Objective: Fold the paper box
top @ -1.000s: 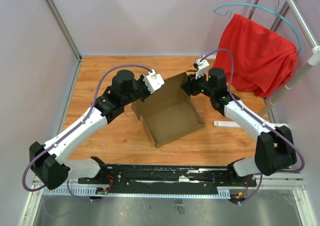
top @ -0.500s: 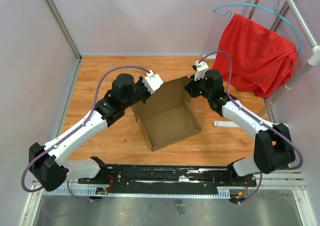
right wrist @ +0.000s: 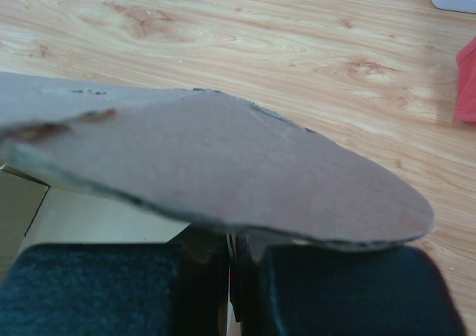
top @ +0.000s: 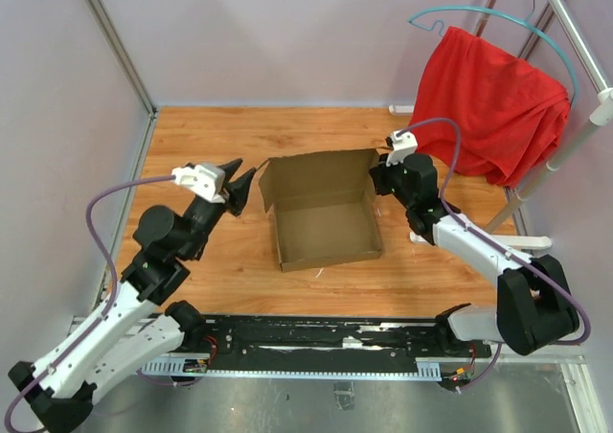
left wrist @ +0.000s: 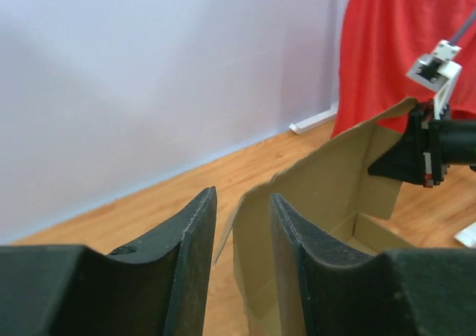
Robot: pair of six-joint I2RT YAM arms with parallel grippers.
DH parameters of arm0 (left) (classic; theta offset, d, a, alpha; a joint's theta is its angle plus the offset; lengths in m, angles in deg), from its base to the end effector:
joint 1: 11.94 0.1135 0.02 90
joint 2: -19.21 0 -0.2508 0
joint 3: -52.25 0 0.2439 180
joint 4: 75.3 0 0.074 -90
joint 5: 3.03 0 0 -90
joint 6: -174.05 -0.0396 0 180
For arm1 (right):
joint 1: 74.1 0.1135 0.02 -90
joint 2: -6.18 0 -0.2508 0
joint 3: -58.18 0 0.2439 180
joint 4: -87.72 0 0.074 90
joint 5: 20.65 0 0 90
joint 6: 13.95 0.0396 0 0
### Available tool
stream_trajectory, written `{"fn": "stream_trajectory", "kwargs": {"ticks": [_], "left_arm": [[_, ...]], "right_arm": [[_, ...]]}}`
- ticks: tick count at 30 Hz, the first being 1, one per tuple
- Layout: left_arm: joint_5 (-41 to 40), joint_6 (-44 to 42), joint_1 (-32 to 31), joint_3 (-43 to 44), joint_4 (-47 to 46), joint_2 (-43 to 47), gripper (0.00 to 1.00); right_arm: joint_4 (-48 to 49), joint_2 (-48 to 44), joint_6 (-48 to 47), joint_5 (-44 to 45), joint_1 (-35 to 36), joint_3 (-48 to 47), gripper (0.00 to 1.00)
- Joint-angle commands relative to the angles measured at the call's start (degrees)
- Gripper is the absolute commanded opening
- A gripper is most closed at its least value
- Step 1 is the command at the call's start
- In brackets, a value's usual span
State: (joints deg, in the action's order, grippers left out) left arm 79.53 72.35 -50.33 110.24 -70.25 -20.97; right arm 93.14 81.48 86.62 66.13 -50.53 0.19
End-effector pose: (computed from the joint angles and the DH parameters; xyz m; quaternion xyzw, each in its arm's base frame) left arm 0.1373 -0.1022 0.3749 0.2177 0.5857 -0.1406 0.7680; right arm 0.2744 0.1221 0.2601 -0.1055 0.7692 0.2057 0.5957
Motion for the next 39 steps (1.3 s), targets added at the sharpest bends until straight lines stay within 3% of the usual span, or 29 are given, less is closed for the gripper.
{"fn": "stream_trajectory", "kwargs": {"ticks": [1,6,10,15,27,39], "left_arm": [[-10.61,12.34,-0.30,-8.91,-1.61,8.06,0.38],[-20.49,22.68,-0.26,-17.52,-3.18,14.19,0.30],[-26.94,29.06,-0.28,-19.27,-1.24,11.22,0.27],[-28.30,34.28,-0.28,-23.08,-8.10,5.89,0.22],[-15.17,34.25,-0.28,-24.58,-17.86,-1.14,0.18],[-8.38,35.66,-0.28,-26.44,-16.49,-2.25,0.15]], "right_arm": [[6.56,-2.10,2.14,2.27,1.01,2.20,0.01],[8.52,-3.42,2.68,1.46,1.04,3.64,0.01],[8.70,-3.91,2.66,-0.32,1.05,4.02,0.01],[8.06,-4.48,2.55,-1.64,1.05,4.08,0.01],[4.41,-2.20,2.03,0.04,3.46,1.63,0.01],[2.66,-1.90,0.86,7.54,9.25,2.23,0.01]]}}
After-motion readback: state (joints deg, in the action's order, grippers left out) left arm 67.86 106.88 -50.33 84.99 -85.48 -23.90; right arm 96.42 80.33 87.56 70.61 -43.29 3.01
